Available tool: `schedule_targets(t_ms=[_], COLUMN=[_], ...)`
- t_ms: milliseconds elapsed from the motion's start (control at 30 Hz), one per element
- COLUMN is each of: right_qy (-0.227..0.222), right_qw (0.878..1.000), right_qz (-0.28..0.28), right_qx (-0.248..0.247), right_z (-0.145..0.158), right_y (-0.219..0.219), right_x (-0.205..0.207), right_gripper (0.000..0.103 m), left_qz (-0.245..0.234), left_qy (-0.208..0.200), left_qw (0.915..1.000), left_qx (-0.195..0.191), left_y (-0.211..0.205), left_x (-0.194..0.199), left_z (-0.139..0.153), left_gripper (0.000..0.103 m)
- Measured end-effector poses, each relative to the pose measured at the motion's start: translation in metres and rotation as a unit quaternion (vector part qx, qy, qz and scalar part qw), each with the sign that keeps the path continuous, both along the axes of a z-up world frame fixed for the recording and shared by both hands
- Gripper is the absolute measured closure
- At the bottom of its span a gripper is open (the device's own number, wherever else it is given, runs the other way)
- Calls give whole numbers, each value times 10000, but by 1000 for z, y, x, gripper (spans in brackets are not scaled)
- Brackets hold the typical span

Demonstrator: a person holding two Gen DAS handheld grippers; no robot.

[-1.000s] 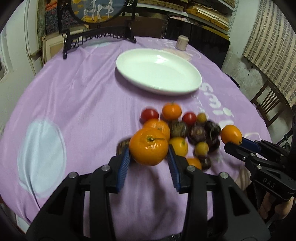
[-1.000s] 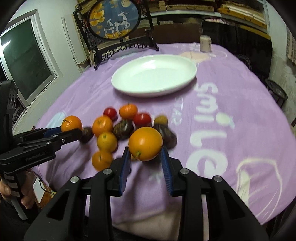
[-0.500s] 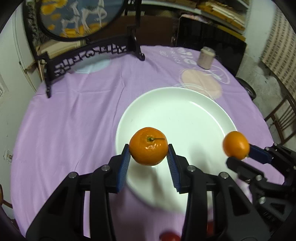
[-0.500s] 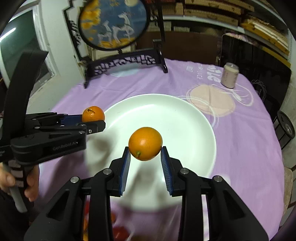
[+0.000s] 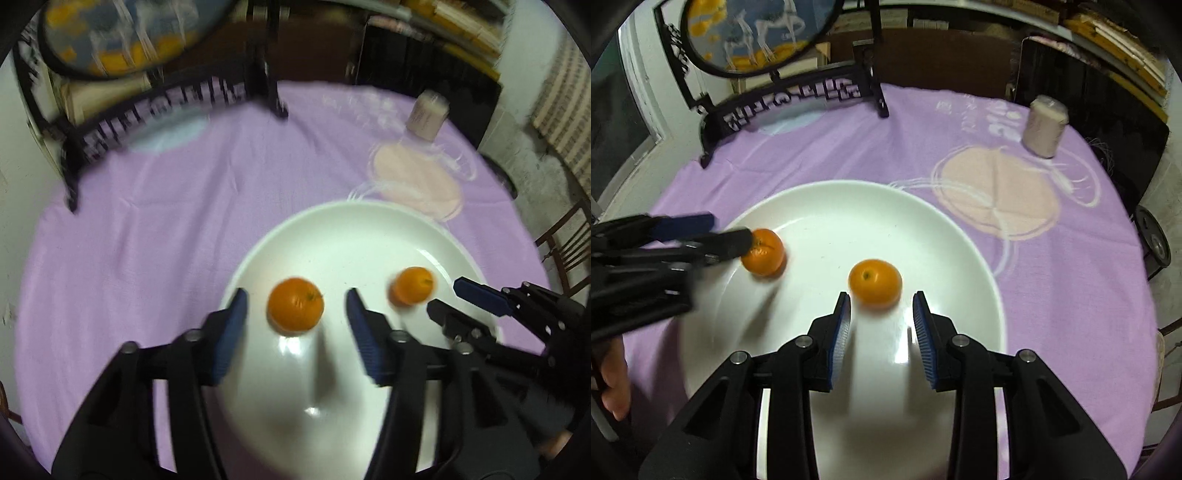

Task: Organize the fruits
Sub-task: 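Carry both fruits over the white plate and open both grippers to release, then withdraw both grippers from the plate back toward the fruit cluster, then grasp a brown wrinkled fruit with the left gripper while the right grasps a dark cherry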

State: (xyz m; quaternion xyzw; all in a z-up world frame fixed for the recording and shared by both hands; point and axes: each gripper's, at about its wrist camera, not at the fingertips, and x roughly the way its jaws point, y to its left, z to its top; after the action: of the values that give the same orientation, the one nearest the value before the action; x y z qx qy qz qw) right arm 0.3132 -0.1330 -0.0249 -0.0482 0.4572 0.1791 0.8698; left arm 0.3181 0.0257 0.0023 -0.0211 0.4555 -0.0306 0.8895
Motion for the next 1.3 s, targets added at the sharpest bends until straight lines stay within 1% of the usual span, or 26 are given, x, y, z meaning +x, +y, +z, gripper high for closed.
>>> schedule_targets(t_ms=[33, 67, 100, 167, 200, 233, 300, 367, 467, 567, 633, 700, 800, 900, 1000, 1067, 1100, 1133, 1167, 1200, 1233, 1300], right_qy=[-47, -120, -175, -268, -360, -422, -467, -399, -307, -314, -259, -228, -148, -6, 27, 76, 84, 65, 69, 121, 179, 273], right_qw=[10000, 9999, 9997, 9993, 9987, 9982, 9975, 9970, 9967, 9964, 9965, 9970, 9978, 9972, 9977, 9984, 9990, 9993, 9995, 9995, 9993, 9993], right_qz=[-7, -60, -111, -93, -68, -68, -122, -277, -495, -637, -674, -647, -600, -670, -649, -516, -348, -224, -97, -19, 19, 53], right_qx=[43, 77, 123, 262, 356, 408, 512, 606, 565, 465, 429, 371, 236, 318, 215, 230, 269, 279, 278, 308, 323, 260], right_z=[7, 17, 23, 30, 32, 32, 26, 19, 14, 13, 9, 2, -12, -22, -26, -26, -25, -24, -26, -28, -31, -40], right_y=[-5, -12, -17, -24, -27, -29, -34, -41, -50, -55, -58, -57, -58, -62, -59, -56, -52, -48, -43, -39, -35, -27], right_x=[-11, -31, -49, -85, -117, -137, -174, -199, -215, -223, -231, -238, -246, -246, -244, -249, -254, -259, -263, -264, -264, -260], right_gripper=[59, 49, 47, 47, 47, 47, 43, 43, 43, 43, 39, 32, 32, 32, 32, 32, 33, 35, 43, 59, 64, 65], left_qz=[-15, -34, -45, -35, -38, -48, -36, 93, 196, 239, 273, 282, 283, 287, 299, 298, 289, 266, 252, 244, 231, 208], left_qy=[-214, -309, -403, -571, -627, -669, -706, -694, -619, -518, -478, -398, -300, -213, -155, -163, -174, -186, -189, -189, -186, -168], left_qw=[9998, 9995, 9992, 9984, 9980, 9977, 9975, 9975, 9979, 9983, 9984, 9988, 9991, 9993, 9994, 9994, 9994, 9995, 9995, 9995, 9996, 9996], left_qx=[17, 23, 42, 36, 7, -23, -30, -30, 49, 101, 139, 88, 103, 109, 78, 58, 47, 37, 36, 43, 44, 51], left_y=[4, 5, 7, 12, 14, 16, 18, 22, 25, 27, 29, 32, 34, 36, 38, 39, 40, 40, 40, 39, 39, 38], left_x=[-23, -38, -55, -100, -120, -143, -176, -207, -234, -251, -258, -266, -272, -277, -280, -284, -286, -288, -289, -290, -290, -291], left_z=[14, 20, 26, 32, 30, 25, 14, 0, -14, -23, -28, -33, -40, -47, -50, -49, -49, -49, -49, -49, -49, -50], left_gripper=[33, 32, 32, 24, 21, 18, 18, 18, 14, 13, 13, 13, 13, 13, 13, 13, 13, 13, 13, 13, 13, 13])
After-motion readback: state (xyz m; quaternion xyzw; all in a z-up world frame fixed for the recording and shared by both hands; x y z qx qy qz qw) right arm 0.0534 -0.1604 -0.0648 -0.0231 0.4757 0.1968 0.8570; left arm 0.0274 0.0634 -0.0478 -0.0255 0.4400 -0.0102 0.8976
